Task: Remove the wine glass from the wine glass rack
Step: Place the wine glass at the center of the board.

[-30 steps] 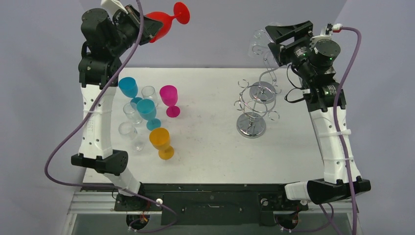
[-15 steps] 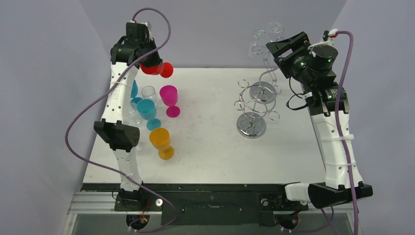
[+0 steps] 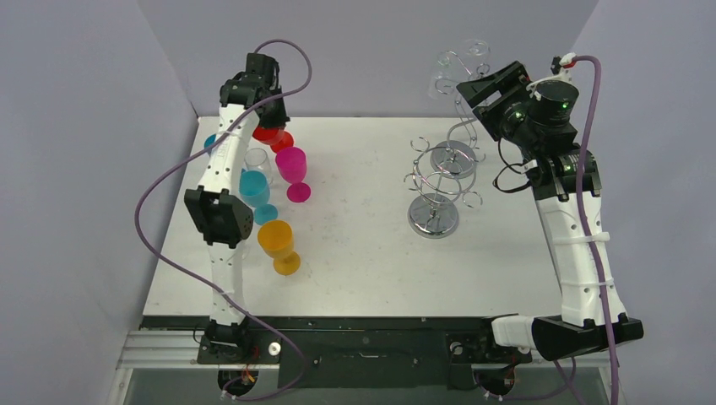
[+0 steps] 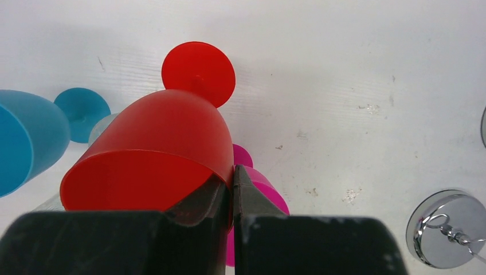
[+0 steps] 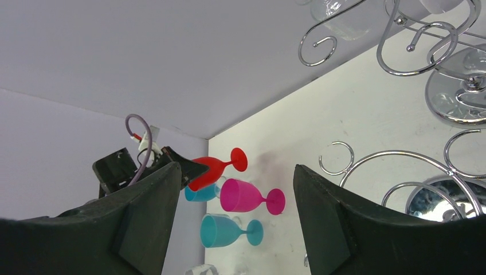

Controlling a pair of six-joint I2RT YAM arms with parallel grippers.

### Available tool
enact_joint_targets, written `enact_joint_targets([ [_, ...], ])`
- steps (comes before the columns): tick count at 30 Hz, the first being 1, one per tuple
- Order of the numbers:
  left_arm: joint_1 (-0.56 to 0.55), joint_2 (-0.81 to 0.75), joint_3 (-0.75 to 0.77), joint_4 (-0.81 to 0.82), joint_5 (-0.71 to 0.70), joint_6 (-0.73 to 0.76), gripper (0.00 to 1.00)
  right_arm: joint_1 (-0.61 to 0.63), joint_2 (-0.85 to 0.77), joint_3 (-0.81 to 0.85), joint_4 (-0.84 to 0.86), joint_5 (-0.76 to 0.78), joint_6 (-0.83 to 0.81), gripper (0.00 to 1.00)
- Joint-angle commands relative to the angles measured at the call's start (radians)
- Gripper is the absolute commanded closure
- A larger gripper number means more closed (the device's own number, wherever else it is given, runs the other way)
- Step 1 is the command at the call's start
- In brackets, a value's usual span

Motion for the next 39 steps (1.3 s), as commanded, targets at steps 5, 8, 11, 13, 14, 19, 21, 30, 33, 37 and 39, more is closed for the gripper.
enact_joint_targets([
  [5, -0.022, 0.082, 0.072, 0.006, -0.029, 0.023, 1.0, 0.008, -0.013, -0.014, 0.022, 0.01, -0.021, 0.33],
  [8, -0.024, 0.106, 0.076, 0.004, -0.037, 0.019, 1.0, 0.009, -0.01, -0.023, 0.033, 0.009, -0.018, 0.33],
  [11, -0.025, 0.12, 0.075, 0.003, -0.041, 0.019, 1.0, 0.01, -0.006, -0.028, 0.041, 0.004, -0.015, 0.33],
  [13, -0.024, 0.129, 0.075, 0.001, -0.043, 0.019, 1.0, 0.01, -0.004, -0.031, 0.044, 0.003, -0.013, 0.33],
  [14, -0.024, 0.135, 0.075, 0.001, -0.044, 0.02, 1.0, 0.01, -0.005, -0.035, 0.045, 0.003, -0.013, 0.33],
  [19, -0.026, 0.149, 0.076, -0.004, -0.041, 0.023, 1.0, 0.011, -0.008, -0.052, 0.057, 0.001, -0.008, 0.33],
  [21, -0.026, 0.156, 0.078, -0.008, -0.04, 0.024, 1.0, 0.011, -0.011, -0.059, 0.06, 0.0, -0.007, 0.33],
  [30, -0.028, 0.178, 0.084, -0.016, -0.043, 0.024, 0.97, 0.01, -0.014, -0.074, 0.069, -0.002, -0.005, 0.33],
  [33, -0.028, 0.182, 0.085, -0.016, -0.044, 0.024, 0.95, 0.01, -0.016, -0.077, 0.071, -0.003, -0.005, 0.33],
  [37, -0.029, 0.185, 0.089, -0.02, -0.045, 0.023, 0.94, 0.01, -0.016, -0.079, 0.073, -0.005, -0.004, 0.33],
  [39, -0.029, 0.185, 0.089, -0.021, -0.045, 0.022, 0.91, 0.01, -0.018, -0.08, 0.074, -0.006, -0.003, 0.33],
])
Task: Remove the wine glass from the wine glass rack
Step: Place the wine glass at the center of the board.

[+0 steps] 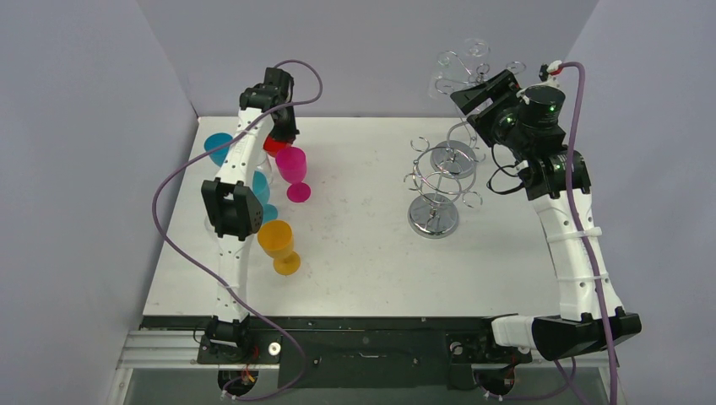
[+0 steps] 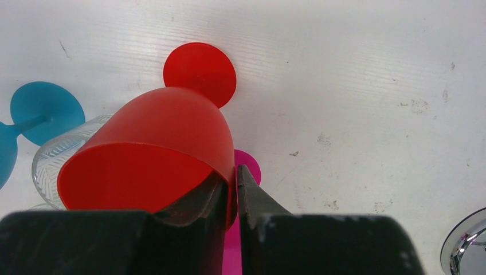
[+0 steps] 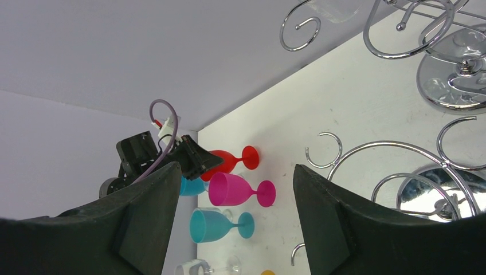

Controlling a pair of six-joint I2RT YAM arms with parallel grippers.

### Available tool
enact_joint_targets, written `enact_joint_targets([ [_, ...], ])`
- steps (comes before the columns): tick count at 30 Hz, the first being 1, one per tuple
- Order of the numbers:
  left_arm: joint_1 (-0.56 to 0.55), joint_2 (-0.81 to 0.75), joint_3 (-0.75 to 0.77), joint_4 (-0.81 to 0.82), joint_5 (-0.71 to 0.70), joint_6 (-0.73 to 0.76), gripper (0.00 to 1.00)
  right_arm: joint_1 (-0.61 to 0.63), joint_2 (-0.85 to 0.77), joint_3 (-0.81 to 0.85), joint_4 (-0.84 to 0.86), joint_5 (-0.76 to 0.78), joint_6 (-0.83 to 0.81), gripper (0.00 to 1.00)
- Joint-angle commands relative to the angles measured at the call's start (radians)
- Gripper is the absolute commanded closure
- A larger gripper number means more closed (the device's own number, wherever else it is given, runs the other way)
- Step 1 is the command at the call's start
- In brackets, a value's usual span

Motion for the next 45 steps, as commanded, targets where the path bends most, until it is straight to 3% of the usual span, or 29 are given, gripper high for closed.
enact_joint_targets([
  [1, -0.003, 0.004, 0.051, -0.003, -0.018, 0.015, 0.89, 0.004, -0.02, -0.002, 0.046, -0.003, 0.0, 0.33],
  [10, -0.006, -0.013, 0.06, 0.008, -0.018, 0.012, 0.65, 0.003, -0.021, -0.001, 0.045, -0.004, 0.0, 0.33],
  [30, -0.012, -0.083, 0.08, 0.066, 0.011, 0.014, 0.35, 0.003, 0.002, 0.056, -0.039, 0.096, -0.073, 0.33],
  [35, -0.012, -0.109, 0.082, 0.088, 0.027, 0.018, 0.25, 0.004, 0.003, 0.092, -0.082, 0.132, -0.108, 0.33],
  [40, -0.011, -0.139, 0.081, 0.112, 0.051, 0.022, 0.09, -0.005, 0.009, 0.134, -0.126, 0.16, -0.141, 0.32],
  [45, -0.014, -0.18, 0.065, 0.133, 0.066, 0.034, 0.0, -0.027, 0.035, 0.19, -0.186, 0.204, -0.168, 0.31],
])
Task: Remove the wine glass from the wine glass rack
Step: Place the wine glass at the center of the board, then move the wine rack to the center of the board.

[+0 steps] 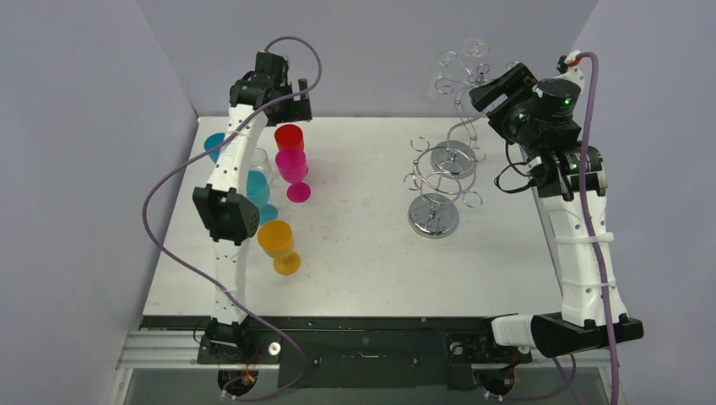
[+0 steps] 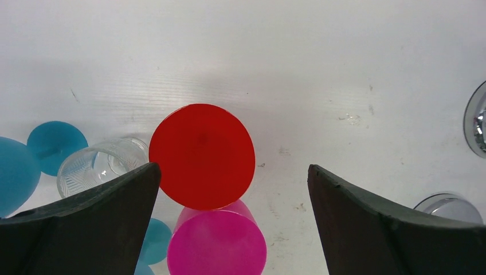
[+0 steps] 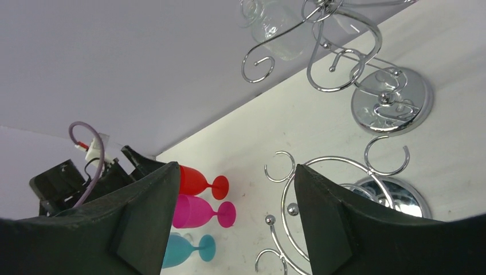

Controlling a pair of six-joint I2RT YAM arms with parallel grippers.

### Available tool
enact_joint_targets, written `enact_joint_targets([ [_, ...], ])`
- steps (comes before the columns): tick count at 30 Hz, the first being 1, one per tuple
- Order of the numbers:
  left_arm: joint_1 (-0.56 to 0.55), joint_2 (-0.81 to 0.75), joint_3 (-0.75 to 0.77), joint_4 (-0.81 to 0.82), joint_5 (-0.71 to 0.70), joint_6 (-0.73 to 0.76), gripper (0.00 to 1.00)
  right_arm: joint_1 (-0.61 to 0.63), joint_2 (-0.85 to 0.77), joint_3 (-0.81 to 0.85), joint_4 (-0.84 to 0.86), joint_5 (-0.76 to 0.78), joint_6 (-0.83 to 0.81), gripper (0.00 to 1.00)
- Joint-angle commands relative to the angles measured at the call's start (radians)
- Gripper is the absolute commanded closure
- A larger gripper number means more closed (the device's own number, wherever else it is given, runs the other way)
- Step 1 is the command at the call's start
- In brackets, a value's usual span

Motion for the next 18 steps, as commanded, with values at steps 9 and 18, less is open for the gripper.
enact_joint_targets([
  [9, -0.025, -0.185, 0.007, 0.076, 0.005, 0.027, 0.04, -0.15, 0.081, 0.078, -0.057, -0.029, -0.05, 0.34],
  [18, -0.115, -0.372, -0.151, 0.136, -0.069, 0.022, 0.04, -0.208, 0.15, 0.013, 0.026, -0.094, 0.022, 0.48],
])
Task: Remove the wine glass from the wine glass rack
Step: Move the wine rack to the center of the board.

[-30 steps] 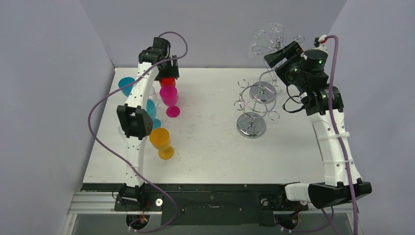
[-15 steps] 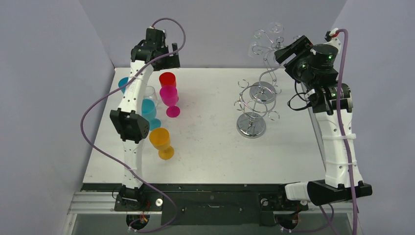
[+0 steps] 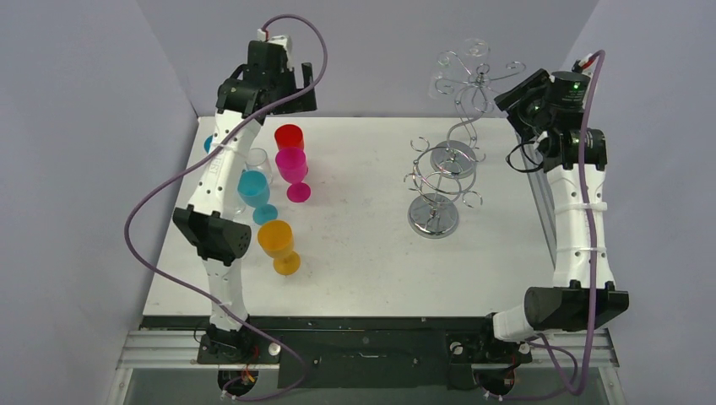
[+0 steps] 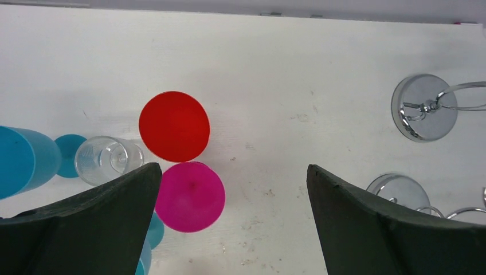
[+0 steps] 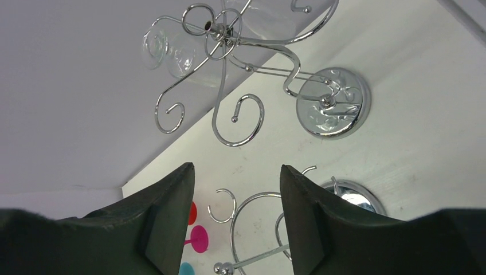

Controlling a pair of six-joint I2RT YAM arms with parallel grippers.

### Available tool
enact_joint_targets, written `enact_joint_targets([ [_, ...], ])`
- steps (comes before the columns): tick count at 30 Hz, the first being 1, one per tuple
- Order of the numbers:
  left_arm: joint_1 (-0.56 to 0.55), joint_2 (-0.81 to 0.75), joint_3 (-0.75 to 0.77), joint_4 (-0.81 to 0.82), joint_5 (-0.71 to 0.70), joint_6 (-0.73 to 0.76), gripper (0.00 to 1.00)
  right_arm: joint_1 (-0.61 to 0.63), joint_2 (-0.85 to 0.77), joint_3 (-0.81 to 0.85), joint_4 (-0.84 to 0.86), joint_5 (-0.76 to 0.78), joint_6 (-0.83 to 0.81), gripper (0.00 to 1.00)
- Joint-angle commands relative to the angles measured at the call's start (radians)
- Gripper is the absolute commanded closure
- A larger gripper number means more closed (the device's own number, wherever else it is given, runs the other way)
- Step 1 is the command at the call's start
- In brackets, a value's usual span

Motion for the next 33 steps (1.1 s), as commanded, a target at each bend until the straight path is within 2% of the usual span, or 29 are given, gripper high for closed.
enact_joint_targets([
  [1, -0.053, -0.149, -0.071, 0.082, -0.048, 0.016, 0.04, -0.007, 0.031, -0.026, 0.079, -0.033, 0.044, 0.5],
  [9, -0.167, -0.34, -0.284, 0.142, -0.068, 0.013, 0.04, -0.013, 0.086, -0.063, 0.149, -0.013, 0.104, 0.57],
  [14, -0.185, -0.445, -0.4, 0.172, -0.059, 0.003, 0.04, -0.013, 0.098, -0.084, 0.174, -0.006, 0.124, 0.64],
  [17, -0.187, -0.478, -0.431, 0.175, -0.054, 0.001, 0.04, -0.013, 0.103, -0.089, 0.179, -0.003, 0.131, 0.65],
  [25, -0.189, -0.539, -0.496, 0.177, -0.053, 0.002, 0.04, -0.013, 0.113, -0.108, 0.185, 0.005, 0.146, 0.78],
  [33, -0.189, -0.571, -0.526, 0.176, -0.049, -0.002, 0.04, -0.014, 0.125, -0.124, 0.195, 0.002, 0.154, 0.81],
])
